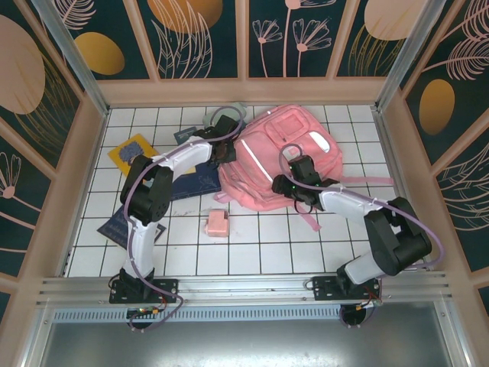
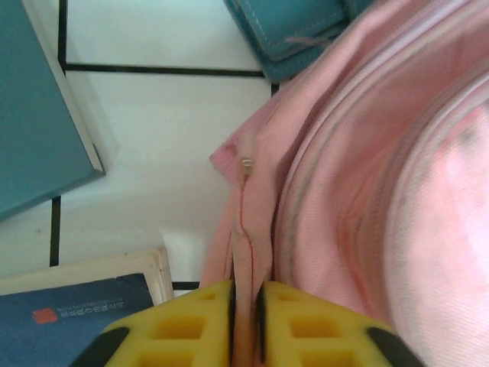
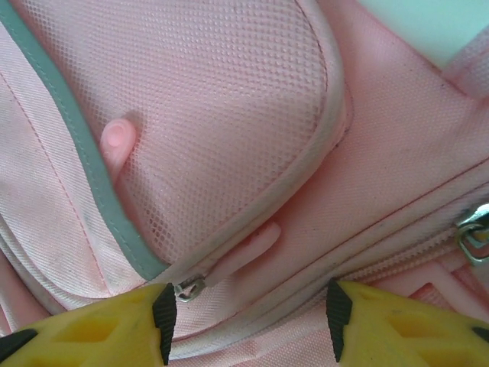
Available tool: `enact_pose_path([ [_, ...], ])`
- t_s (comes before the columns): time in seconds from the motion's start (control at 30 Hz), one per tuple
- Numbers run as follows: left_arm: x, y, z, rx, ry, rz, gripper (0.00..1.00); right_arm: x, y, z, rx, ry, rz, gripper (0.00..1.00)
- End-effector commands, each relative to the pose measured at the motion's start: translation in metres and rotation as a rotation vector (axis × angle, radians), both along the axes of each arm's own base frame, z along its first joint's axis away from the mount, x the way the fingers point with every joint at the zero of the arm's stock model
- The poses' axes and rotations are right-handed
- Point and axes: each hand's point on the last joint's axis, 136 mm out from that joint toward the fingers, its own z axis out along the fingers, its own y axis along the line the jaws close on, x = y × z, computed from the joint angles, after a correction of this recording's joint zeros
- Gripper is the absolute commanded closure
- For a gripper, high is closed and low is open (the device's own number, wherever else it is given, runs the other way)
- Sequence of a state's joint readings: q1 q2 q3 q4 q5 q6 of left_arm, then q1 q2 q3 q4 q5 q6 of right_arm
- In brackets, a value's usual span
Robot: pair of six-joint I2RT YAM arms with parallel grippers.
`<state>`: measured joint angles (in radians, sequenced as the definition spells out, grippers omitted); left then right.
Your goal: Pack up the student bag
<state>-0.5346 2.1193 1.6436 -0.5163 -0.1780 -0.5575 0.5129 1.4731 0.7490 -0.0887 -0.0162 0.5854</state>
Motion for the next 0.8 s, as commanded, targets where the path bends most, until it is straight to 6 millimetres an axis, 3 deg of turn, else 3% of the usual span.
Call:
enact_pose_path([
  [0.0, 0.005, -0.003, 0.030, -0.031, -0.049, -0.018, 0.73, -0.008, -0.023, 0.018, -0.098, -0.015, -0.046, 0.41],
  [0.23, -0.025, -0.013, 0.052, -0.163, -0.052, -0.031, 0.55, -0.046, -0.064, 0.007, -0.181, 0.006, -0.133, 0.46],
  [0.4, -0.061, -0.038, 0.063, -0.262, -0.069, -0.076, 0.49, -0.058, -0.075, -0.004, -0.189, 0.013, -0.158, 0.50],
  [0.6, -0.104, -0.079, 0.055, -0.393, -0.042, -0.143, 0.50, -0.055, -0.077, -0.017, -0.243, 0.022, -0.139, 0.54],
  [0.77, -0.116, -0.086, 0.036, -0.383, 0.004, -0.149, 0.51, -0.050, -0.078, -0.026, -0.283, 0.036, -0.124, 0.57],
])
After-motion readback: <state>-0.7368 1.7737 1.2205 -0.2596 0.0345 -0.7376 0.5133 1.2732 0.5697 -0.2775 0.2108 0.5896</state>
